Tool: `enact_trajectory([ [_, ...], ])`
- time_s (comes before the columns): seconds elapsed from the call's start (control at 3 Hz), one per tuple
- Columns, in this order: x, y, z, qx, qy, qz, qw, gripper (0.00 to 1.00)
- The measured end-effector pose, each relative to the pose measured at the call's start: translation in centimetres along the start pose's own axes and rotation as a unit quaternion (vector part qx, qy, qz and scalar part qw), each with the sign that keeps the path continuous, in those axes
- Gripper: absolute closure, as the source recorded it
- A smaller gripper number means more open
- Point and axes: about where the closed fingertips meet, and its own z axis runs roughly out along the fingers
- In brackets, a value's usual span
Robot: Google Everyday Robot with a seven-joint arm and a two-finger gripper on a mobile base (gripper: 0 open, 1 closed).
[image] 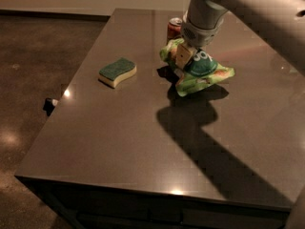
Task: Move green rice chip bag near coke can
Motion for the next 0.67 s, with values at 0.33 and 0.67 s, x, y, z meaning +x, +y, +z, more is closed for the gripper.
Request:
enact_trajectory([
  [0.33,-0.11,0.05,0.18,0.000,-0.001,0.001,1.0000,0.04],
  [0.67,-0.11,0.08,0.27,-0.001,0.000,0.000,1.0000,0.00],
])
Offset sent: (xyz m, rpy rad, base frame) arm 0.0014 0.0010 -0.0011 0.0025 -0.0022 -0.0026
